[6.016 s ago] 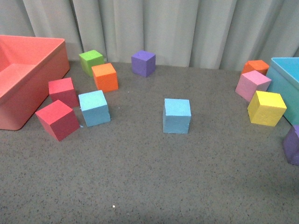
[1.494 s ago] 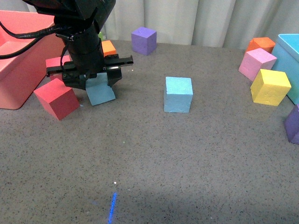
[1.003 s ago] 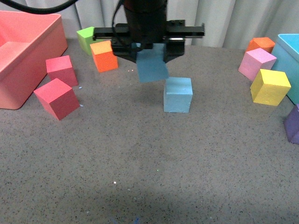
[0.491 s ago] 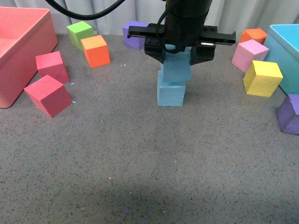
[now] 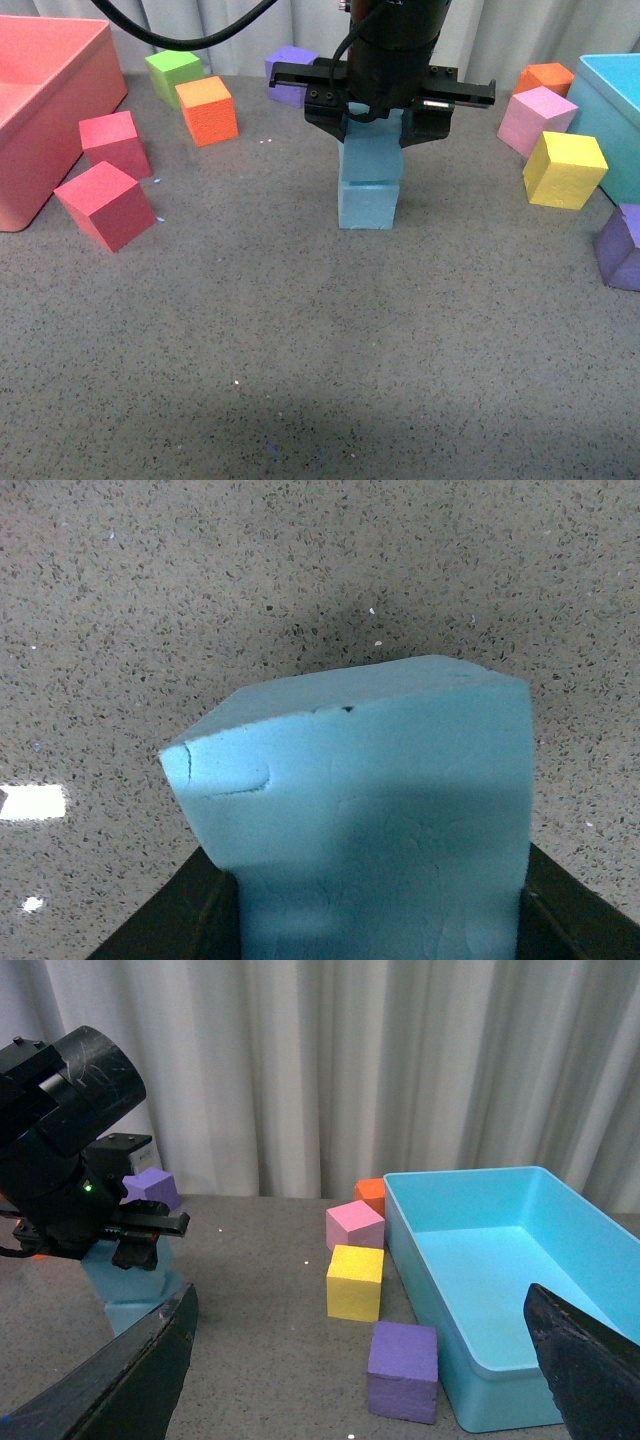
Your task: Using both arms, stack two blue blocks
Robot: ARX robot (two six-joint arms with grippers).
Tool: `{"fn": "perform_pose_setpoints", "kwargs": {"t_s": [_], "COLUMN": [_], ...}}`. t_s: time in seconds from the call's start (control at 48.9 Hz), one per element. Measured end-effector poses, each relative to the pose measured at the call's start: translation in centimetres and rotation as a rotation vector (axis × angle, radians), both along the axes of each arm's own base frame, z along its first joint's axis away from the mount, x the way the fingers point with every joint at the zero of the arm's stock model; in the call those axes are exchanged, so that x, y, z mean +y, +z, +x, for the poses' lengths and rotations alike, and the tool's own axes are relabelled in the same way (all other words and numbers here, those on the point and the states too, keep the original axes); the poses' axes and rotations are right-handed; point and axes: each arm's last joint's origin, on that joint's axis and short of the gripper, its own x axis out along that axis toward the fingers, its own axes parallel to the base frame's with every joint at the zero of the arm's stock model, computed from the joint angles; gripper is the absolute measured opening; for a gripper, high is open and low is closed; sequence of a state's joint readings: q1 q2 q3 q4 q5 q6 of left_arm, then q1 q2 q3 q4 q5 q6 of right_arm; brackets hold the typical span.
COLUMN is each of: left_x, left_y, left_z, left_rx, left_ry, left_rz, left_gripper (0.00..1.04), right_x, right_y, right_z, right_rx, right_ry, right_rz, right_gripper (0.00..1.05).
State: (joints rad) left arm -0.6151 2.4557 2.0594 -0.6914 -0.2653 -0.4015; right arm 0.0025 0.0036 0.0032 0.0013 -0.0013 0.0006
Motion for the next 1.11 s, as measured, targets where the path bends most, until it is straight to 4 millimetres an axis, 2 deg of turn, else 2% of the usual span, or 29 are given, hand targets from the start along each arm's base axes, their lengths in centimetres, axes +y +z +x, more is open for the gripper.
{"fn": "perform_pose_setpoints", "kwargs": {"t_s": [0.061,0.164,0.327,0.368,0.43,0.696,0.778,0.839,0.941,1.023,1.044,1.105], "left_x": [0.0,0.0,0.0,0.1,0.1,1.7,2.4,4.0,7.8,12.0,12.5,15.6], "left_y": [0.0,-0.1,0.0,0.1,0.4,4.4,4.9,4.8,4.1,4.1,4.2,4.6], "left_z": [-0.1,-0.1,-0.1,-0.1,-0.2,-1.4,-1.4,-2.0,-3.9,-6.5,-6.8,-9.4], "left_rx": [0.008,0.014,0.011,0.009,0.011,-0.056,-0.271,-0.468,-0.694,-0.923,-0.944,-1.036], "left_ry": [-0.005,-0.013,-0.012,-0.015,-0.016,0.011,0.031,0.057,0.067,0.105,0.109,0.132], "left_rz": [-0.002,0.007,0.007,0.007,-0.003,-0.084,-0.046,-0.003,-0.030,-0.114,-0.124,-0.142], "left_gripper": [0.55,0.76,0.97,1.00,0.97,0.98,0.90,0.81,0.67,0.53,0.51,0.39], "right_x": [0.0,0.0,0.0,0.0,0.0,0.0,0.0,0.0,0.0,0.0,0.0,0.0], "right_y": [0.0,0.0,0.0,0.0,0.0,0.0,0.0,0.0,0.0,0.0,0.0,0.0], "right_z": [0.0,0.0,0.0,0.0,0.0,0.0,0.0,0.0,0.0,0.0,0.0,0.0], "right_rx": [0.000,0.000,0.000,0.000,0.000,0.000,0.000,0.000,0.000,0.000,0.000,0.000], "right_ry": [0.000,0.000,0.000,0.000,0.000,0.000,0.000,0.001,-0.002,-0.002,-0.003,-0.002], "right_rz": [0.000,0.000,0.000,0.000,0.000,0.000,0.000,0.000,0.000,0.000,0.000,0.000], "right_gripper": [0.95,0.95,0.95,0.95,0.95,0.95,0.95,0.95,0.95,0.95,0.95,0.95]}}
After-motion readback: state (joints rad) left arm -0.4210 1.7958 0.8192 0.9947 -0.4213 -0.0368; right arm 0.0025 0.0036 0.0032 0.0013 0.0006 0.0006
